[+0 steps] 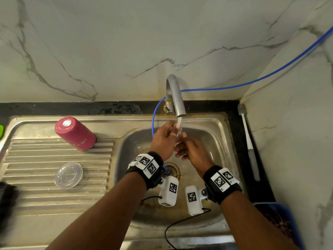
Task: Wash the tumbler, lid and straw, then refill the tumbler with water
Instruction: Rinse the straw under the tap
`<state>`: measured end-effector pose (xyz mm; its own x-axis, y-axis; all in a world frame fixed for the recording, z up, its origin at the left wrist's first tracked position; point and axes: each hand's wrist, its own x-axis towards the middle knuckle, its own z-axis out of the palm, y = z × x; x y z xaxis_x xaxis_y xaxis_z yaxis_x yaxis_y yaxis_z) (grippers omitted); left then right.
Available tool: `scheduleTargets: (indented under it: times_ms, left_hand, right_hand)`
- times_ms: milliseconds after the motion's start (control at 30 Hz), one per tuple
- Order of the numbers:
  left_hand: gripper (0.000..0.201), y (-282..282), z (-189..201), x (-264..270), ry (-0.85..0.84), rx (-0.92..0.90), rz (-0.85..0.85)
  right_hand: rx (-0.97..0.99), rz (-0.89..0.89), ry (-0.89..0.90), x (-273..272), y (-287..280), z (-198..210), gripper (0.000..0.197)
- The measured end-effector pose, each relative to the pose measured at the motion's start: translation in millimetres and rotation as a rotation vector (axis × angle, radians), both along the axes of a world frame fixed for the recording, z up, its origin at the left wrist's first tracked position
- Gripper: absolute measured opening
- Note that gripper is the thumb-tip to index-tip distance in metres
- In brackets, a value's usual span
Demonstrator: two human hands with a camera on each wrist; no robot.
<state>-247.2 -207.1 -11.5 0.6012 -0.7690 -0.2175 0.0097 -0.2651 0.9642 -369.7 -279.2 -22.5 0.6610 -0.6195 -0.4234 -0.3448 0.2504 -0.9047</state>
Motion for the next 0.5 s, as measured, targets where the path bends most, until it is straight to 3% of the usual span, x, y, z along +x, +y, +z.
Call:
scheduleTargets:
  times_ms: [167,300,400,500]
  left_hand:
    - [0.042,5,4,-2,-0.014,0.040,0.035]
    - [0.033,4,9,-11,0.205,-0.060,0.028]
    - [0.030,5,11,-11,0.184,-0.104,-0.005]
    - [0.025,8,13,-6,0.187,-0.173,-0.006]
  right_hand:
    - [0.015,0.057,0.024,-4,10,-1,0.047]
    - [-0.019,0.078,-0.007,-4,17,5,0.029]
    - [-0.112,0.095,-0.035,-4,17,2,0.009]
    - [-0.284,0.090,0.025,-5,11,-11,0.012]
